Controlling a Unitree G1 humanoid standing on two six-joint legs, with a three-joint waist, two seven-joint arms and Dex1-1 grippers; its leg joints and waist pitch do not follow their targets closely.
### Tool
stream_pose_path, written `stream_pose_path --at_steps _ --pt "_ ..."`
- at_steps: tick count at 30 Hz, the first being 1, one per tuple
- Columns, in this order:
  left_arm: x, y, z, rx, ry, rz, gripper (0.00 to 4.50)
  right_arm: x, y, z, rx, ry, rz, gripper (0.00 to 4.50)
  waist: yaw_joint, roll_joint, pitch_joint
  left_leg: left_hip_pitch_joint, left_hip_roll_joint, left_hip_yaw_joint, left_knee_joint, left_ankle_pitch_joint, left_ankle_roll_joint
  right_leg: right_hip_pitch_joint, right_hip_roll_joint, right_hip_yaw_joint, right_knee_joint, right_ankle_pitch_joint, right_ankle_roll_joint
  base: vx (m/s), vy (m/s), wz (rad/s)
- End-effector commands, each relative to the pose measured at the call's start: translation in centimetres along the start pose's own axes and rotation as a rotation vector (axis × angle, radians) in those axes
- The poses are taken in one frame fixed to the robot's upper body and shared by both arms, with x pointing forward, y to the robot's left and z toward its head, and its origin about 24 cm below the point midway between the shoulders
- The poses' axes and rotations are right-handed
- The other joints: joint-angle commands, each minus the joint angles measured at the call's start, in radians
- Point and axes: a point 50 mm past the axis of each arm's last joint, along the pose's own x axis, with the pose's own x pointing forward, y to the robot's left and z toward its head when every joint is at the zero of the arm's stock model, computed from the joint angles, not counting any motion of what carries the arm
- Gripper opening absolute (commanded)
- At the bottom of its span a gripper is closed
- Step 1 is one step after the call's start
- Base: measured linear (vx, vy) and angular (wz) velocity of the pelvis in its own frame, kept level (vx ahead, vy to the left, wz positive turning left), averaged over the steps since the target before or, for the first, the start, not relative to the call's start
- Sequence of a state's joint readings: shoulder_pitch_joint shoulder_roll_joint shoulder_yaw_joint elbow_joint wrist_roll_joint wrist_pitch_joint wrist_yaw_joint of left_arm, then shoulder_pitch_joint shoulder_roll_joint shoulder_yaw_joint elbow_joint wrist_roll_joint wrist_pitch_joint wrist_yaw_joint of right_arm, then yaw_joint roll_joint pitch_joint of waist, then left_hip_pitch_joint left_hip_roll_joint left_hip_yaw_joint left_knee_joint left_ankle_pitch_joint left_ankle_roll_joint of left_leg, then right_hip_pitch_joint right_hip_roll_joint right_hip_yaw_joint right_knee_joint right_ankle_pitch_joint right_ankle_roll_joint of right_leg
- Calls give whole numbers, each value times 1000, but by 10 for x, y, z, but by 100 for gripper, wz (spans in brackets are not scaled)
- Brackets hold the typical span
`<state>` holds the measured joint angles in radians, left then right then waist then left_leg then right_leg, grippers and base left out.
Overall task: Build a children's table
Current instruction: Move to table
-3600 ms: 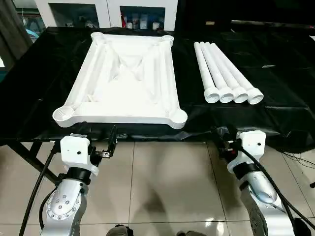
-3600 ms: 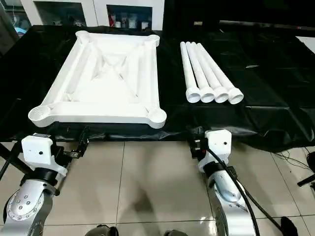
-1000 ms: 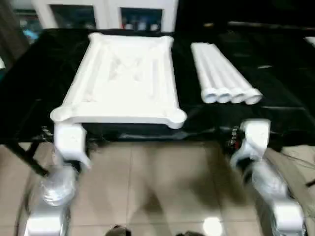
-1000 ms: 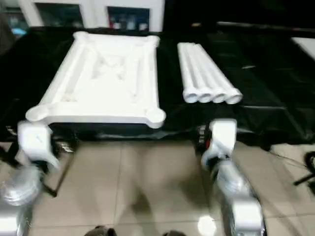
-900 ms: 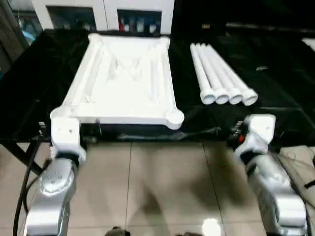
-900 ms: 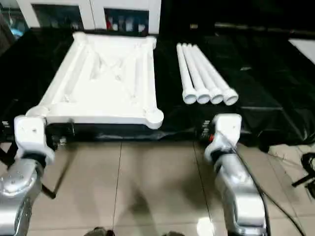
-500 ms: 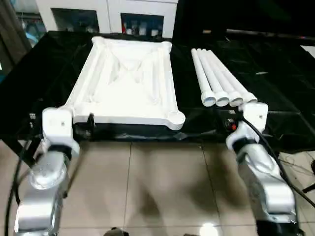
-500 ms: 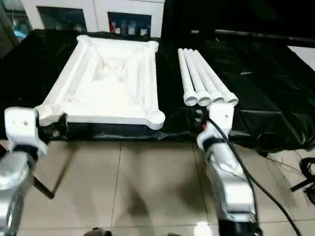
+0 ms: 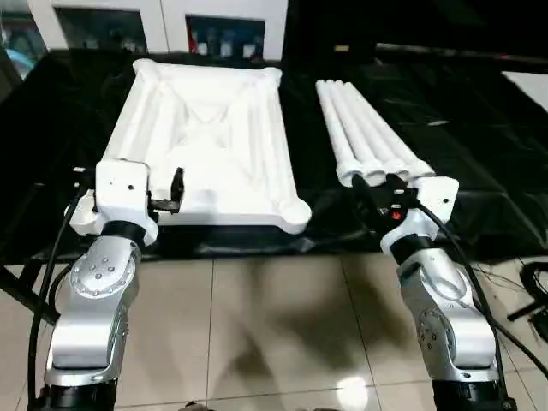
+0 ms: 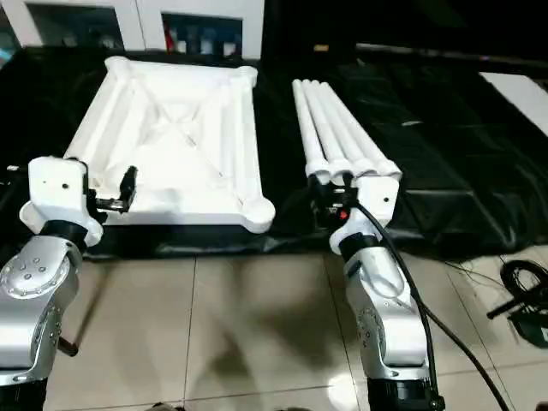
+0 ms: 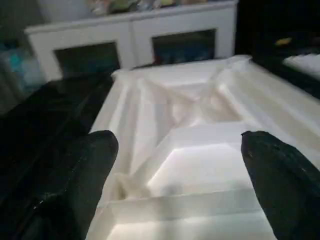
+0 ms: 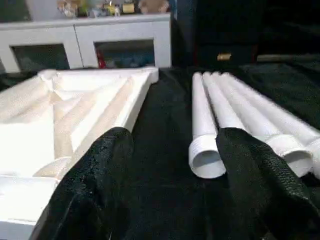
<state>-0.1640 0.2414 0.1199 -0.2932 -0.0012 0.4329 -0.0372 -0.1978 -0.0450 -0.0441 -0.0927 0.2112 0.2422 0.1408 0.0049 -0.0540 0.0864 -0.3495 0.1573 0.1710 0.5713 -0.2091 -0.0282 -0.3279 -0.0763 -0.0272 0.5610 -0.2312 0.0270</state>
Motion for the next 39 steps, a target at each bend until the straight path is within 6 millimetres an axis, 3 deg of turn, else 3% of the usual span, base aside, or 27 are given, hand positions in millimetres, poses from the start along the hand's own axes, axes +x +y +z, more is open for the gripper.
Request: stream_pose_path --at_steps 1,6,9,10,12,13,15,16,17,18,19,20,21,22,23,24,25,26,27,28,29,30,34,35,36,37,39 --pt "-3 0 1 4 7 15 450 4 1 2 -8 0 20 305 7 19 -88 27 20 -10 -50 -10 219 64 -12 10 -11 114 -258 123 -3 3" --pt "-4 0 1 14 12 18 450 6 2 9 -41 -17 56 305 20 20 -86 29 5 -19 -25 145 318 76 1 5 14 243 -249 100 -15 8" --pt "-3 -2 4 5 4 20 450 5 1 10 -77 -30 62 305 15 27 -79 78 29 -51 -18 209 383 41 3 -15 29 157 -230 72 -28 10" --pt "-3 -3 5 4 1 18 450 5 0 9 -75 -31 58 305 37 8 -68 -13 -26 -44 5 183 423 108 -17 -10 -6 166 -206 57 -31 9" --pt "0 -6 7 4 -4 2 450 4 1 9 -70 -33 56 305 55 46 -69 -52 -17 -60 17 165 396 157 -58 -39 -50 10 -198 34 -12 39" --pt "0 -6 7 4 -5 1 450 4 1 9 -70 -33 56 305 47 45 -65 -42 -17 -69 15 184 395 149 -42 -54 -51 -10 -191 35 -11 48" --pt "1 -9 8 5 -5 -6 450 4 2 9 -74 -30 61 305 27 65 -70 49 -6 -130 0 264 449 108 19 -101 -12 -52 -164 91 -48 43" --pt "1 -9 8 5 -5 -6 450 4 2 9 -74 -30 62 305 1 81 -76 166 33 -232 -1 288 568 -9 48 -114 72 -167 -109 99 -66 40" --pt "2 -9 8 5 -6 -7 450 3 3 8 -78 -28 70 305 -21 71 -85 203 67 -286 -6 320 631 -61 43 -95 116 -231 -58 59 -106 31" --pt "2 -10 8 4 -6 -7 450 3 3 8 -81 -27 74 305 -7 67 -63 161 73 -333 -24 301 668 -80 22 -55 163 -255 3 5 -136 22" --pt "2 -9 9 4 -8 -7 450 3 4 7 -83 -24 79 305 -17 49 -57 115 13 -336 -34 206 574 -71 -2 -1 129 -179 5 5 -136 22" --pt "2 -9 9 4 -8 -7 450 3 6 7 -90 -24 85 305 17 -7 -41 10 -105 -260 2 18 324 39 -54 88 -11 -141 60 -37 -150 52" --pt "3 -9 9 3 -9 -8 450 4 6 7 -96 -24 88 305 46 -20 -26 -59 -128 -182 96 -83 289 107 -139 120 -86 -191 103 -1 -107 70" --pt "3 -8 10 2 -12 -10 450 4 8 7 -94 -25 91 305 47 -3 -38 -81 -79 -146 182 -111 201 139 -213 95 -94 -276 204 -1 -107 70" --pt "3 -8 10 -3 -14 -16 450 4 9 7 -74 -31 93 305 42 -7 -41 -74 -63 -122 165 -47 101 129 -163 54 -89 -332 179 41 -63 45" --pt "3 -8 10 -7 -13 -21 450 4 9 7 -66 -30 91 305 42 -7 -41 -74 -63 -122 165 -47 101 129 -163 54 -89 -332 179 52 -42 24" --pt "3 -8 10 -13 -13 -34 450 4 10 6 -39 -21 85 305 50 8 -24 -61 -37 -90 91 4 89 159 -107 67 -107 -446 -130 52 -42 24" --pt "3 -8 10 -15 -12 -33 450 4 10 6 -40 -20 86 305 59 48 -25 -14 12 -84 30 -7 89 139 -94 31 -113 -461 -225 82 10 19" --pt "4 -7 9 -19 -7 -29 450 4 11 5 -46 -20 89 305 46 79 -31 10 46 -98 -36 -82 84 136 -23 -25 -79 -406 -209 134 71 10" --pt "4 -7 9 -19 -7 -29 450 4 11 5 -46 -20 89 305 46 79 -31 10 46 -98 -36 -82 84 136 -23 -25 -79 -406 -209 134 71 10" --pt "4 -6 9 -13 -8 -26 450 4 11 5 -48 -21 91 305 -14 101 -91 205 152 -236 -61 -180 261 -42 32 -55 127 -233 -104 199 55 2" --pt "5 -6 9 -10 -8 -25 450 4 11 5 -49 -20 91 305 -5 100 -85 189 137 -239 -34 -89 373 -86 22 -49 175 -181 -9 176 25 1" --pt "7 -6 7 -9 -5 -34 450 3 9 4 -52 -14 80 305 -18 60 -73 129 90 -158 -57 -39 423 -129 8 -35 177 8 21 126 8 -5" --pt "7 -7 5 -7 0 -48 450 2 7 5 -44 -15 65 305 -19 13 -55 112 25 -40 -58 -235 280 -86 -27 22 37 25 -81 136 -63 -8" --pt "7 -8 4 -6 1 -53 450 2 6 5 -44 -15 64 305 -4 -54 -77 47 -51 -14 17 -268 224 24 -34 101 -16 -147 -90 117 -99 -11" --pt "6 -11 2 1 7 -78 450 -1 4 6 -45 -19 56 305 53 -32 -56 75 -91 -2 135 -300 111 29 -103 226 -102 -627 -220 117 -99 -11" --pt "5 -14 0 5 7 -107 450 -3 2 7 -60 -20 49 305 79 -29 -40 21 -84 -56 168 -211 4 76 -63 299 -81 -655 -311 129 -67 -34"
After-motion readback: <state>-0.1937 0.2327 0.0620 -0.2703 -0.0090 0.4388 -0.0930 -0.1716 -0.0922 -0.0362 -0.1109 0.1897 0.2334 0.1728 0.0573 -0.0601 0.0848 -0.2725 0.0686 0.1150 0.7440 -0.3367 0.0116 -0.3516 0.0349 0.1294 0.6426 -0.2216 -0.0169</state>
